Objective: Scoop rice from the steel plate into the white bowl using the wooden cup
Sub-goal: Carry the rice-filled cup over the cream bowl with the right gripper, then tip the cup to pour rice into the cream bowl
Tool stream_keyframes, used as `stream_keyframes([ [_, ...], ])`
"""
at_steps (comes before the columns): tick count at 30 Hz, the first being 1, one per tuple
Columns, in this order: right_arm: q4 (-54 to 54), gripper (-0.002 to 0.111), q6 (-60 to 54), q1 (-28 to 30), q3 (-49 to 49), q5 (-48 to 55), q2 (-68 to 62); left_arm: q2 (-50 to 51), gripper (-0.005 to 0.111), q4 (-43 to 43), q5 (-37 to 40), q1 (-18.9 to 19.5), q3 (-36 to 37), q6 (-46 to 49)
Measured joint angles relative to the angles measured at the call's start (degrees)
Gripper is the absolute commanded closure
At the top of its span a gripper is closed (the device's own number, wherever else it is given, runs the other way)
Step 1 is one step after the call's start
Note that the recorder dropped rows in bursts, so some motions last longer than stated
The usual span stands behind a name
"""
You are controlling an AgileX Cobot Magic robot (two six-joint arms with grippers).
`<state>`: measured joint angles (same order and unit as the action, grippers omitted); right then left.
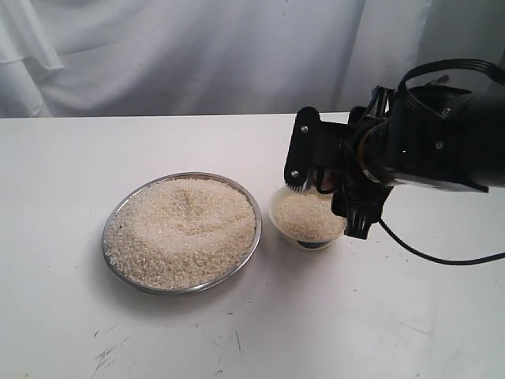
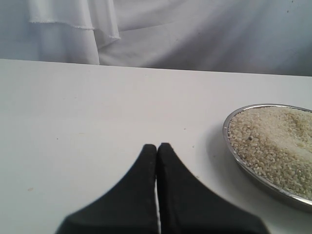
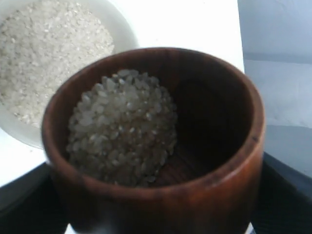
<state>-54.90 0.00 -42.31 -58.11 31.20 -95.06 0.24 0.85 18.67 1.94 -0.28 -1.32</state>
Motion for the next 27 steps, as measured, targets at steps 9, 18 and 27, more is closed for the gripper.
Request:
stream_keyframes([
  [9, -7.57, 0.108, -5.31, 0.00, 0.00, 1.80, -1.89, 0.00, 0.107, 0.00, 0.00, 0.00, 0.00, 0.00],
  [18, -14.42, 0.108, -9.69, -1.68, -3.27, 7.82, -10.24, 0.00, 0.107, 0.00, 0.00, 0.00, 0.00, 0.00],
  [27, -20.32, 0.108, -18.21, -3.91, -5.89, 13.20, -14.18, 0.00, 0.107, 0.00, 0.00, 0.00, 0.00, 0.00],
])
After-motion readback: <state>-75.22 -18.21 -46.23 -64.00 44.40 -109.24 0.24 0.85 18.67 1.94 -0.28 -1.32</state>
